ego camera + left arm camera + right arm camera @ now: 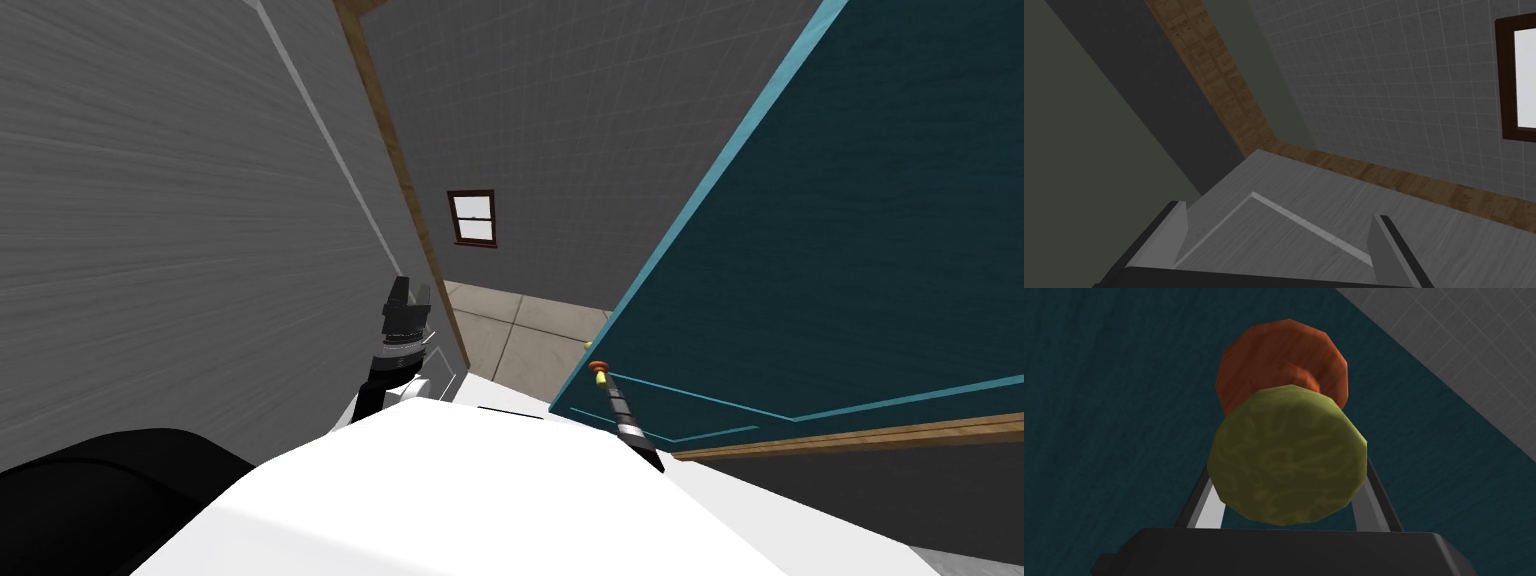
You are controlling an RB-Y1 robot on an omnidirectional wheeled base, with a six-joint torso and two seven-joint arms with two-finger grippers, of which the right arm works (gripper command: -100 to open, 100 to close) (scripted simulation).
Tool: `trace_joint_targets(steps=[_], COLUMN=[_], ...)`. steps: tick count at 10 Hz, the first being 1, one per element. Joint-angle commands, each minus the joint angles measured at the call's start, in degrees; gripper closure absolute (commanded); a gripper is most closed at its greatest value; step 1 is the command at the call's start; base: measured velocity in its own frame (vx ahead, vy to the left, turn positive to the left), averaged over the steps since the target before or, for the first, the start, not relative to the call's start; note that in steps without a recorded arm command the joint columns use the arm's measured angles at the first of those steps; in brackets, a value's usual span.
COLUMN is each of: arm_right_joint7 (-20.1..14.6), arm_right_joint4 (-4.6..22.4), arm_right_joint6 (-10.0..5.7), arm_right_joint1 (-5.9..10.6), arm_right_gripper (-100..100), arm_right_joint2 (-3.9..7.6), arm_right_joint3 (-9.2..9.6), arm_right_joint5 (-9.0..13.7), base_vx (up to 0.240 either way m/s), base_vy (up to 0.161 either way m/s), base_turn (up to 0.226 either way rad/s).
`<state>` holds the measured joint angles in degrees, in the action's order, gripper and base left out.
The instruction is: Pull the door open
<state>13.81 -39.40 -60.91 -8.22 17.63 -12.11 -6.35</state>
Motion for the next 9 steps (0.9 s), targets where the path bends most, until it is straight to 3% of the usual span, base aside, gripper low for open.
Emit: trace_joint_targets(steps=[1, 9], arm_right_joint7=[-2.9, -13.3], arm_right_joint4=[0.2, 0.2], arm_right_joint6=[0.39, 1.82], arm_right_joint1=[0.41, 1.29], arm_right_gripper=[100, 100], arm_right_joint2=[0.05, -0.2], arm_right_joint3=[0.13, 0.87], arm_right_joint5=[1.5, 5.4], base_vx=[-0.087, -0.066], base_vy=[-0.038, -0.027], base_turn=[0.149, 0.081])
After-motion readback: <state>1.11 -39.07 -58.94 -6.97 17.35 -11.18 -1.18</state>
